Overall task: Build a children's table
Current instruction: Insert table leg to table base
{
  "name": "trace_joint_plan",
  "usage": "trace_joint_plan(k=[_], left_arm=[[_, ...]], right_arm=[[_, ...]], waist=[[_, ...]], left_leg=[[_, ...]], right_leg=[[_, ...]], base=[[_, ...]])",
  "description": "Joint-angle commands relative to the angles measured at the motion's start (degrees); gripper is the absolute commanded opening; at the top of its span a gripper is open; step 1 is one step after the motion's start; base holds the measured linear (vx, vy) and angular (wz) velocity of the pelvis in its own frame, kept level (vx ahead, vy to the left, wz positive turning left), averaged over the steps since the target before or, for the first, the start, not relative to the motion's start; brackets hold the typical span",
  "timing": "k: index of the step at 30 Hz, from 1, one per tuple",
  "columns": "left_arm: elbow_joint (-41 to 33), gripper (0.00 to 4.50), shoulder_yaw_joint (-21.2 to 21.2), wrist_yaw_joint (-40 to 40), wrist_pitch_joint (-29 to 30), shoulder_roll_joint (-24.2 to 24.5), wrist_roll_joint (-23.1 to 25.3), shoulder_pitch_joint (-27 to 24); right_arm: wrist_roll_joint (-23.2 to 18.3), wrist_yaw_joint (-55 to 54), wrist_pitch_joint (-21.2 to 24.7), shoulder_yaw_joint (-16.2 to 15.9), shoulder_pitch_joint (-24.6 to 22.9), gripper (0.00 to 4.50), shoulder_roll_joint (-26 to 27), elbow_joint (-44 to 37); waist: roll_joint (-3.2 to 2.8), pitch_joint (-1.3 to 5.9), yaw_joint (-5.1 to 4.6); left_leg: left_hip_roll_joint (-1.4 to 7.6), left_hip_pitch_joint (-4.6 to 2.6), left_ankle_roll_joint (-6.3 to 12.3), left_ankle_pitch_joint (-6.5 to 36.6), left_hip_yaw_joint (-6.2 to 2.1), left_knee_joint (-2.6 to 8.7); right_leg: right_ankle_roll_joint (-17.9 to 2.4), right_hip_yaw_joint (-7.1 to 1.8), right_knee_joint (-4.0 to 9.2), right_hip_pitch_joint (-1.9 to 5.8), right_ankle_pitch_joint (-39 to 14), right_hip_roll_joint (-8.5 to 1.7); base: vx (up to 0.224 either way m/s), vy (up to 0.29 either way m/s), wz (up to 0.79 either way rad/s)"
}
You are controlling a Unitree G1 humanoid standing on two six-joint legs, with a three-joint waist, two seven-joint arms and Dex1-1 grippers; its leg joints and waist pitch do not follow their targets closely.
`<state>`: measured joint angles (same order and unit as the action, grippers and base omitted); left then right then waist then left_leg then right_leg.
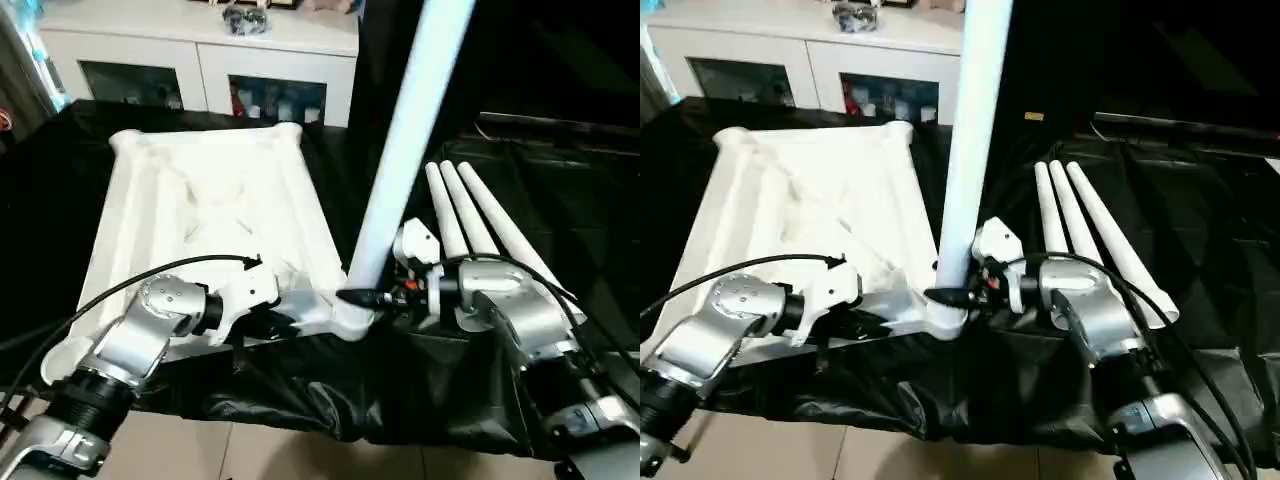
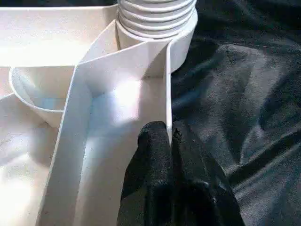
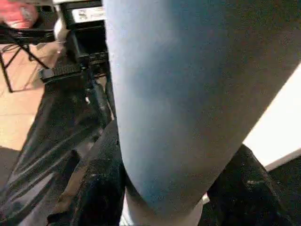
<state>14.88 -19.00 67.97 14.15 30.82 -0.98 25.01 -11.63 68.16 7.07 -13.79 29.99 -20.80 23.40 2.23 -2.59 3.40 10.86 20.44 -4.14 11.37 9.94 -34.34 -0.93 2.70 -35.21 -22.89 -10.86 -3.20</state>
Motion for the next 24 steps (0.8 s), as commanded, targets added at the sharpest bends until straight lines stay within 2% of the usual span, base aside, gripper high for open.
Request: trace_joint_plan(k=[1,6,8,10,11,12,14,15,16,17,19,20,21,22,24], left_arm=[[-3.03,0.00,0.86,-0.09,-0.40,-0.22,-1.36,3.83],[-3.22,0.00,1.95,-1.19,0.63,-0.48,-1.56,4.25],[-4.07,0.00,2.84,-2.87,2.48,-1.19,-1.89,4.07],[-4.94,0.00,3.90,-6.27,4.89,-2.48,-1.31,4.03],[-5.34,0.00,4.20,-7.77,5.96,-3.00,-0.87,4.06],[-6.21,0.00,4.77,-10.82,8.00,-4.06,0.10,4.12],[-7.45,0.00,5.50,-14.47,10.85,-5.48,1.11,4.13],[-8.74,0.00,6.10,-17.32,13.50,-6.82,1.82,4.04],[-9.68,0.00,6.42,-19.17,15.15,-7.73,2.31,3.92],[-10.89,0.00,6.84,-21.70,17.27,-9.20,3.03,3.71],[-13.64,0.00,6.87,-26.15,21.41,-12.16,4.52,3.15],[-14.75,0.00,6.87,-28.77,23.15,-14.05,5.22,2.95],[-15.44,0.00,6.37,-30.66,24.39,-15.83,5.90,2.74],[-15.88,0.00,5.85,-33.71,25.95,-18.59,6.56,2.60],[-15.88,0.00,5.28,-34.66,26.65,-19.97,6.63,2.57]], right_arm=[[1.75,3.99,1.28,-5.13,-2.55,1.87,0.23,2.93],[2.99,1.44,-0.30,-4.24,-1.32,1.87,1.85,6.89],[4.63,-3.84,-1.84,-3.19,-0.23,1.87,3.47,9.98],[6.35,-11.43,-3.21,-1.48,1.53,1.87,5.82,14.26],[6.67,-14.10,-3.40,-0.82,2.25,1.87,6.72,15.80],[7.22,-18.77,-3.69,0.21,3.46,1.87,8.29,18.33],[7.76,-23.16,-3.90,1.01,4.68,1.87,9.84,20.79],[8.16,-26.20,-4.19,1.37,5.55,1.87,11.01,22.46],[8.42,-28.16,-4.49,1.62,6.15,1.87,11.78,23.66],[8.45,-30.56,-4.12,2.06,6.96,1.87,12.78,25.16],[8.32,-35.63,-3.33,3.02,8.97,1.86,15.03,28.86],[8.30,-38.22,-2.83,3.60,10.18,1.86,16.24,31.19],[8.25,-40.14,-2.51,4.02,11.26,1.86,17.43,33.17],[8.07,-42.46,-2.00,4.87,12.72,1.86,19.01,35.77],[7.79,-43.31,-1.71,5.37,13.48,1.86,19.85,36.89]], waist=[[-0.64,2.27,-0.38],[-0.62,2.33,-0.38],[-0.57,2.19,-0.57],[-0.45,2.00,-0.93],[-0.06,2.16,-1.14],[-0.31,2.02,-1.66],[-0.11,2.08,-2.03],[-0.27,2.04,-2.22],[0.23,2.18,-2.30],[0.12,2.28,-2.02],[0.16,2.22,-2.31],[0.16,2.39,-2.47],[0.26,2.42,-2.41],[0.02,2.45,-2.41],[0.11,2.58,-2.41]], left_leg=[[2.45,-0.56,1.20,13.74,-0.66,4.77],[2.48,-0.54,0.85,13.73,-0.67,4.79],[2.55,-0.54,0.24,14.97,-0.71,4.91],[2.37,-0.55,-0.80,16.91,-0.95,5.03],[2.43,-0.46,-1.13,16.82,-1.05,5.07],[2.43,-0.37,-1.62,17.14,-1.24,5.17],[2.38,-0.09,-1.98,17.51,-1.47,5.26],[2.41,-0.36,-2.01,18.01,-1.37,5.08],[2.46,-0.37,-1.88,17.55,-1.27,4.98],[2.30,-0.29,-1.26,15.68,-1.12,4.85],[2.32,-0.05,-0.69,13.90,-0.99,4.83],[2.32,-0.16,-0.47,13.03,-0.83,4.63],[2.27,-0.17,-0.24,12.49,-0.81,4.58],[2.25,-0.10,0.23,11.53,-0.71,4.48],[2.17,0.02,0.81,10.10,-0.62,4.41]], right_leg=[[-11.78,-2.77,4.49,2.21,-14.61,-4.37],[-12.35,-2.77,4.43,2.26,-14.34,-4.45],[-12.25,-2.79,4.53,2.11,-16.62,-4.64],[-10.90,-2.70,4.96,2.05,-21.45,-4.67],[-10.68,-2.66,4.86,2.16,-21.83,-4.70],[-10.67,-2.59,4.90,2.08,-22.63,-4.75],[-10.02,-2.41,4.91,2.32,-23.92,-4.77],[-9.75,-2.53,5.18,1.94,-24.83,-4.89],[-10.02,-2.62,5.17,2.00,-24.12,-4.95],[-10.43,-2.75,5.00,2.03,-21.44,-4.76],[-11.76,-2.71,4.62,2.13,-17.84,-4.58],[-12.32,-2.75,4.48,2.17,-16.20,-4.64],[-12.44,-2.70,4.55,2.19,-15.57,-4.58],[-12.90,-2.72,4.37,2.19,-13.53,-4.59],[-13.43,-2.58,4.16,2.43,-10.41,-4.38]], base=[[0.000,0.000,0.00],[0.000,0.000,0.00],[0.000,0.000,0.00],[0.000,0.000,0.00],[0.000,0.000,0.00],[0.000,0.000,0.00],[0.000,0.000,0.00],[0.000,0.000,0.00],[0.000,0.000,0.00],[0.000,0.000,0.00],[0.000,0.000,0.00],[0.000,0.000,0.00],[0.000,0.000,0.00],[0.000,0.000,0.00],[0.000,0.000,0.00]])
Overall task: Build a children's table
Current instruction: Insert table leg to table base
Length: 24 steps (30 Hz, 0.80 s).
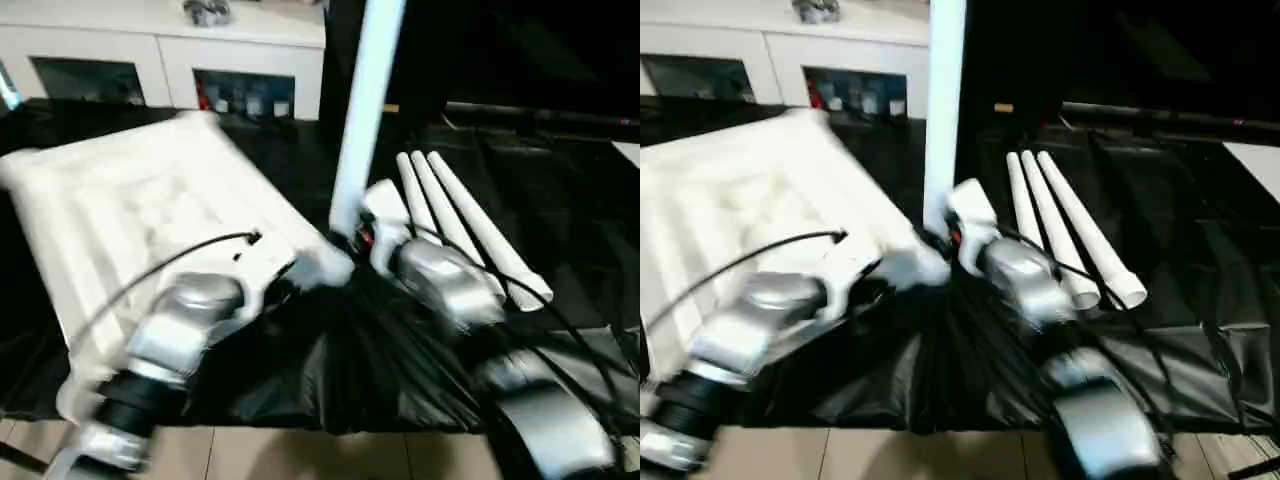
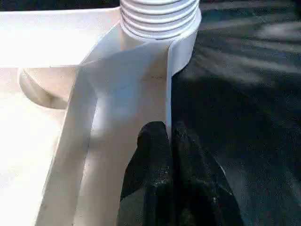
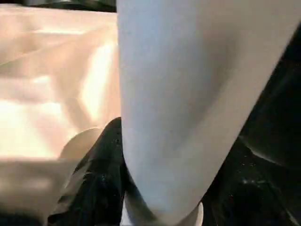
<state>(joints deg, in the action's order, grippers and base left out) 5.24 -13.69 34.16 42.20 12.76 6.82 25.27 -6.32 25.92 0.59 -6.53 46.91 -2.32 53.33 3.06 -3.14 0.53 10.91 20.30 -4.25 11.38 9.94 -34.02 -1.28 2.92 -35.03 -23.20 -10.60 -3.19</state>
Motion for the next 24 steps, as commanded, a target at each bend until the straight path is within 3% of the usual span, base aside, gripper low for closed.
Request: trace_joint_plan(k=[1,4,5,9,14,15,18,20,21,22,24], left_arm=[[-6.17,0.00,-0.56,-1.58,-0.93,-2.88,-1.16,2.39],[-5.78,0.00,-1.45,-1.82,-1.15,-3.17,-1.15,2.65],[-5.71,0.00,-1.63,-1.92,-1.13,-3.18,-1.15,2.73],[-6.35,0.00,-1.96,-2.16,-0.10,-3.39,-0.75,2.92],[-6.65,0.00,-2.16,-2.37,0.45,-3.22,-1.06,2.95],[-6.60,0.00,-2.21,-2.17,0.23,-3.05,-1.22,2.98],[-6.37,0.00,-2.53,-0.98,-1.37,-2.27,-1.53,2.83],[-6.64,0.00,-2.85,0.41,-1.70,-1.51,-2.08,2.62],[-6.81,0.00,-2.95,1.05,-1.59,-1.16,-2.35,2.56],[-6.90,0.00,-2.99,1.53,-1.69,-0.84,-2.55,2.55],[-6.96,0.00,-2.82,1.99,-1.99,-0.59,-2.89,2.51]], right_arm=[[2.00,-1.42,4.92,-1.20,-2.76,1.86,2.07,7.81],[1.95,-1.67,4.97,-0.76,-2.12,1.86,2.52,8.36],[2.03,-1.73,4.89,-0.66,-2.00,1.86,2.58,8.51],[2.08,-2.01,4.06,0.10,-0.74,1.86,3.02,10.74],[1.57,-2.82,4.67,1.72,0.41,1.86,3.23,12.31],[1.17,-2.51,4.90,2.18,0.56,2.56,3.28,12.39],[0.50,-1.88,4.63,3.08,1.05,2.59,3.26,12.48],[0.38,-0.82,4.21,3.36,1.61,2.83,3.11,12.42],[0.34,-0.44,4.05,3.40,1.79,2.97,3.06,12.26],[0.25,-0.08,3.98,3.56,1.99,3.04,3.07,12.15],[-0.02,0.39,3.99,3.86,2.23,3.08,3.06,11.92]], waist=[[-0.89,3.19,0.45],[-0.87,3.03,0.63],[-1.18,2.82,0.63],[-1.01,2.67,0.37],[-1.05,2.54,0.14],[-1.31,2.72,0.02],[-1.55,2.85,0.08],[-1.66,3.34,0.33],[-2.01,3.19,0.37],[-2.33,3.27,0.48],[-2.19,3.24,0.51]], left_leg=[[2.10,0.29,1.52,9.03,-0.58,4.08],[2.14,0.22,2.40,9.27,-0.54,4.16],[2.17,0.17,2.15,10.46,-0.58,4.27],[2.24,0.07,0.90,13.91,-0.78,4.49],[2.23,0.04,0.60,15.05,-0.85,4.58],[2.21,0.01,0.41,15.19,-0.84,4.51],[2.23,-0.04,0.50,14.46,-0.85,4.49],[2.28,0.05,0.98,11.52,-0.70,4.15],[2.25,0.28,1.80,9.28,-0.65,4.17],[2.24,0.24,1.90,9.01,-0.67,4.11],[2.30,0.15,2.06,8.91,-0.56,4.06]], right_leg=[[-13.37,-2.74,3.83,2.86,-8.30,-4.34],[-13.52,-2.61,3.98,2.84,-8.15,-4.39],[-13.22,-2.57,4.15,2.72,-9.78,-4.39],[-11.84,-2.54,4.56,2.53,-14.99,-4.45],[-11.49,-2.53,4.74,2.36,-16.19,-4.48],[-11.57,-2.57,4.74,2.41,-15.55,-4.43],[-12.48,-2.56,4.49,2.48,-13.42,-4.36],[-13.76,-2.61,3.90,2.75,-7.99,-4.44],[-15.14,-2.48,3.56,2.89,-4.32,-4.34],[-15.44,-2.45,3.50,3.01,-3.81,-4.41],[-16.08,-2.41,3.51,3.06,-3.57,-4.48]], base=[[0.000,0.000,0.00],[0.000,0.000,0.00],[0.000,0.000,0.00],[0.000,0.000,0.00],[0.000,0.000,0.00],[0.000,0.000,0.00],[0.000,0.000,0.00],[0.000,0.000,0.00],[0.000,0.000,0.00],[0.000,0.000,0.00],[0.000,0.000,0.00]])
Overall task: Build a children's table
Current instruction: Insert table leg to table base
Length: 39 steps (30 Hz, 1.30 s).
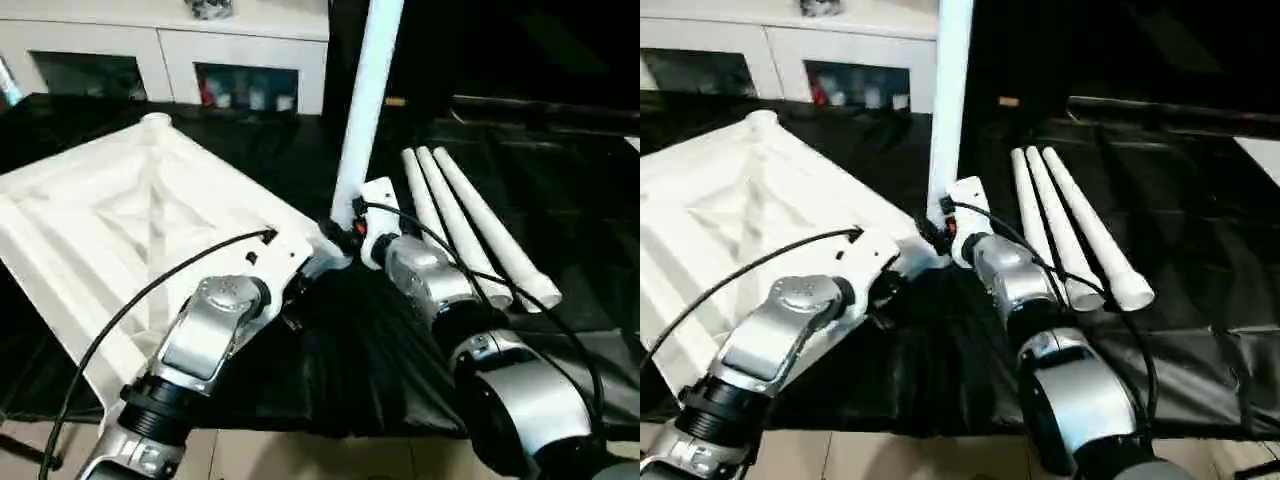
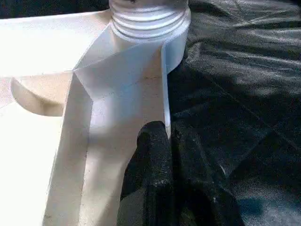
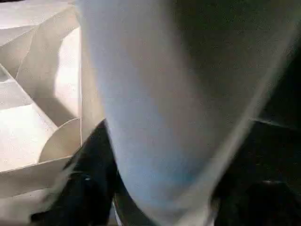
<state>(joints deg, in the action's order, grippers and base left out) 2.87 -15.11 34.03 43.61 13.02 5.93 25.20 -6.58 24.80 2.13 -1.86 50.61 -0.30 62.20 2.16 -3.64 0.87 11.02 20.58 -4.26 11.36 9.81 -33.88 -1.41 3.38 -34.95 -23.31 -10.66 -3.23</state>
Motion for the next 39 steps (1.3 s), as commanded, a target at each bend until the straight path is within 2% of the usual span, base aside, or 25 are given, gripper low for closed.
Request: trace_joint_plan(k=[1,2,3,5,7,9,12,13,14,16,17,18,23,27,31,36,37,39], left_arm=[[-4.52,0.00,-1.37,2.49,-3.75,-0.66,-2.17,2.63],[-4.56,0.00,-1.40,3.15,-4.32,-0.25,-2.39,2.60],[-4.59,0.00,-1.44,3.66,-4.77,0.09,-2.53,2.58],[-4.58,0.00,-1.62,5.14,-6.13,1.58,-2.87,2.46],[-4.50,0.00,-1.66,5.57,-6.60,2.03,-2.96,2.42],[-3.84,0.00,-1.73,7.59,-8.75,3.63,-3.34,2.22],[-3.54,0.00,-1.51,10.02,-10.03,4.80,-4.46,1.96],[-3.54,0.00,-1.51,10.02,-10.03,4.80,-4.46,1.96],[-3.15,0.00,-1.54,11.70,-11.39,5.80,-5.11,1.80],[-2.86,0.00,-1.60,12.38,-11.97,6.28,-5.37,1.76],[-2.25,0.00,-1.48,13.91,-13.06,6.89,-6.31,1.71],[-1.79,0.00,-1.55,15.01,-14.24,7.31,-6.82,1.72],[-0.76,0.00,-3.08,21.92,-18.88,9.61,-8.40,1.38],[0.99,0.00,-4.30,24.84,-22.35,10.92,-8.16,1.86],[3.16,0.00,-5.61,28.53,-26.43,12.65,-7.90,2.23],[4.09,0.00,-5.98,30.69,-28.16,13.61,-8.00,2.35],[4.41,0.00,-6.00,31.07,-28.52,13.76,-8.01,2.41],[4.92,0.00,-5.99,31.82,-28.89,14.01,-8.12,2.45]], right_arm=[[0.39,1.78,2.29,-0.65,-1.34,3.16,0.97,2.91],[0.47,2.42,2.18,-0.63,-1.28,3.33,0.76,2.37],[0.53,2.94,2.11,-0.61,-1.24,3.44,0.59,1.92],[0.11,4.80,2.30,-0.40,-1.16,3.53,-0.18,0.02],[0.04,5.28,2.34,-0.43,-1.21,3.76,-0.47,-0.66],[0.02,8.09,2.80,-0.90,-1.97,3.93,-2.08,-4.19],[-0.35,13.13,3.69,-1.88,-3.47,4.05,-3.91,-8.71],[-0.35,13.13,3.69,-1.88,-3.47,4.05,-3.91,-8.71],[-0.82,17.19,4.97,-2.94,-5.18,4.05,-5.52,-12.82],[-0.99,19.14,5.62,-3.46,-5.98,4.05,-6.27,-14.71],[-0.54,21.87,5.79,-4.73,-7.49,4.05,-7.86,-17.81],[-0.37,23.48,6.05,-5.39,-8.40,4.05,-8.90,-19.61],[-0.19,30.89,7.91,-8.03,-12.54,4.05,-14.07,-27.51],[-0.63,34.36,9.74,-9.12,-15.07,4.05,-16.48,-31.97],[-1.45,39.11,11.17,-10.97,-18.55,4.05,-19.81,-37.44],[-1.67,41.40,12.19,-11.54,-19.86,4.05,-21.19,-39.62],[-1.51,41.60,12.32,-11.55,-20.06,3.78,-21.34,-39.92],[-1.42,41.70,12.82,-11.59,-20.31,3.69,-21.46,-40.39]], waist=[[-1.51,3.78,0.32],[-1.77,3.94,0.45],[-1.62,3.92,0.79],[-2.09,3.99,1.11],[-2.04,4.20,1.26],[-2.00,4.48,1.46],[-1.98,4.44,2.02],[-1.98,4.44,2.02],[-1.83,4.43,2.32],[-1.89,4.42,2.70],[-1.89,4.41,2.79],[-1.83,4.29,3.03],[-1.98,4.24,3.73],[-1.92,4.21,3.79],[-2.20,4.35,4.08],[-2.14,4.25,3.96],[-2.21,4.17,3.91],[-2.09,4.17,3.87]], left_leg=[[2.19,-0.15,2.13,8.78,-0.42,3.87],[2.23,-0.20,2.10,8.55,-0.43,3.80],[2.25,-0.21,2.44,7.69,-0.34,3.72],[2.27,-0.19,2.58,6.66,-0.31,3.63],[2.28,-0.21,2.99,4.72,-0.24,3.44],[2.18,0.03,4.52,1.14,-0.22,3.07],[2.21,0.06,6.09,0.20,-0.16,2.86],[2.21,0.06,6.09,0.20,-0.16,2.86],[2.18,0.01,6.25,0.26,-0.15,2.87],[2.27,-0.14,6.23,0.29,-0.11,2.85],[2.23,-0.05,6.11,0.43,-0.15,2.84],[2.28,-0.07,5.51,1.54,-0.14,2.90],[2.20,-0.15,4.14,3.08,-0.15,2.89],[2.16,-0.09,3.46,3.82,-0.17,2.94],[2.19,-0.13,3.45,3.66,-0.31,2.92],[2.20,-0.02,2.88,5.35,-0.30,2.90],[2.20,-0.04,2.51,5.98,-0.31,2.92],[2.11,-0.10,2.13,6.51,-0.27,2.92]], right_leg=[[-16.34,-2.88,3.40,3.28,-3.54,-4.51],[-16.53,-2.86,3.33,3.32,-3.28,-4.59],[-16.72,-2.85,3.23,3.36,-2.69,-4.56],[-17.05,-2.83,3.05,3.44,-1.67,-4.57],[-17.55,-2.80,2.68,3.53,1.07,-4.55],[-18.02,-2.73,2.04,3.68,5.66,-4.45],[-18.37,-2.67,1.87,3.65,7.47,-4.45],[-18.37,-2.67,1.87,3.65,7.47,-4.45],[-18.26,-2.62,1.92,3.68,6.84,-4.31],[-17.99,-2.63,1.88,3.54,6.55,-4.37],[-17.82,-2.62,1.86,3.58,6.08,-4.35],[-17.31,-2.61,2.08,3.56,4.30,-4.43],[-15.93,-2.70,2.25,3.58,2.02,-4.35],[-15.49,-2.75,2.31,3.60,1.07,-4.34],[-15.18,-2.66,2.27,3.68,1.28,-4.28],[-15.43,-2.68,2.49,3.68,-0.91,-4.45],[-15.32,-2.68,2.56,3.61,-2.11,-4.43],[-14.86,-2.72,2.70,3.61,-3.49,-4.34]], base=[[0.000,0.000,0.00],[0.000,0.000,0.00],[0.000,0.000,0.00],[0.000,0.000,0.00],[0.000,0.000,0.00],[0.000,0.000,0.00],[0.000,0.000,0.00],[0.000,0.000,0.00],[0.000,0.000,0.00],[0.000,0.000,0.00],[0.000,0.000,0.00],[0.000,0.000,0.00],[0.000,0.000,0.00],[0.000,0.000,0.00],[0.000,0.000,0.00],[0.000,0.000,0.00],[0.000,0.000,0.00],[0.000,0.000,0.00]])
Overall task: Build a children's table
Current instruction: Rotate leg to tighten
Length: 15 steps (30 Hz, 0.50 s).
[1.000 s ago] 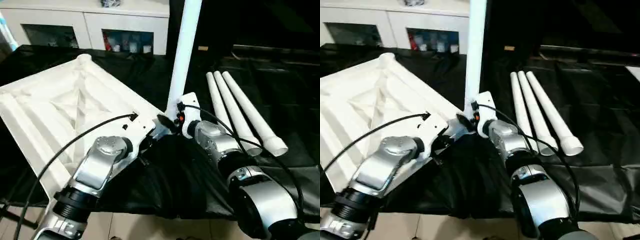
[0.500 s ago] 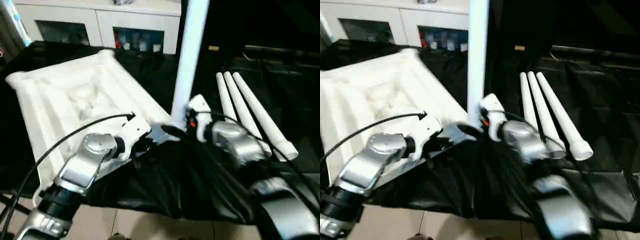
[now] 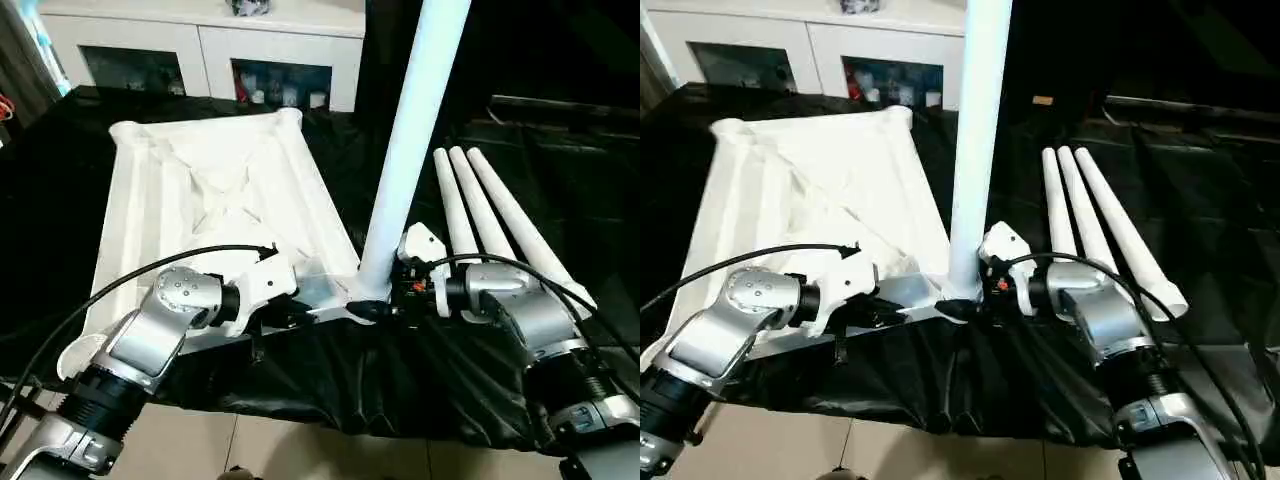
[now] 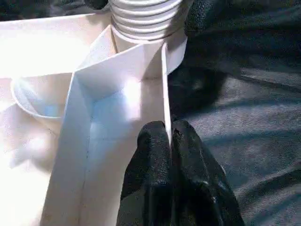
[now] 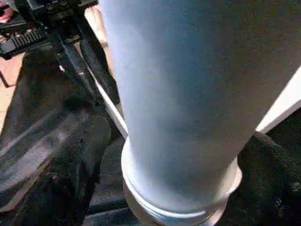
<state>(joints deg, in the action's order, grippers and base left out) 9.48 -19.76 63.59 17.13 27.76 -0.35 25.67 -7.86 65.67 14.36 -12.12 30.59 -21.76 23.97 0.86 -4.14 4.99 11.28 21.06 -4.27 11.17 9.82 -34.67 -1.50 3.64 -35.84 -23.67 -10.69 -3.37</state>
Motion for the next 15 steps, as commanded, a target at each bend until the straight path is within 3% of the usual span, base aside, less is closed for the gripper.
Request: trace_joint_plan(k=[1,9,15], left_arm=[[-1.44,0.00,-1.34,2.57,-2.63,-0.58,-1.84,1.96],[0.96,0.00,-1.18,3.62,-4.40,-0.45,-1.83,1.70],[3.59,0.00,-0.04,-0.23,-3.93,-2.53,-0.78,2.47]], right_arm=[[-0.19,0.82,0.81,-1.38,-0.43,3.64,-0.05,-2.38],[0.36,0.99,0.80,-2.37,-2.12,2.90,-0.02,-2.59],[0.98,-3.00,0.62,-1.81,-3.09,2.77,2.00,-1.48]], waist=[[-0.80,4.73,-0.16],[-0.85,4.81,-0.16],[-0.88,4.55,-0.21]], left_leg=[[1.86,-0.64,2.04,6.44,-0.29,3.69],[1.88,-0.58,1.65,6.62,-0.34,3.68],[1.84,-0.74,1.01,8.46,-0.32,3.79]], right_leg=[[-14.54,-3.03,3.59,3.95,-3.49,-4.21],[-14.38,-2.94,3.45,3.93,-3.30,-4.12],[-13.82,-2.97,3.96,3.83,-6.62,-4.20]], base=[[0.000,0.000,0.00],[0.000,0.000,0.00],[0.000,0.000,0.00]])
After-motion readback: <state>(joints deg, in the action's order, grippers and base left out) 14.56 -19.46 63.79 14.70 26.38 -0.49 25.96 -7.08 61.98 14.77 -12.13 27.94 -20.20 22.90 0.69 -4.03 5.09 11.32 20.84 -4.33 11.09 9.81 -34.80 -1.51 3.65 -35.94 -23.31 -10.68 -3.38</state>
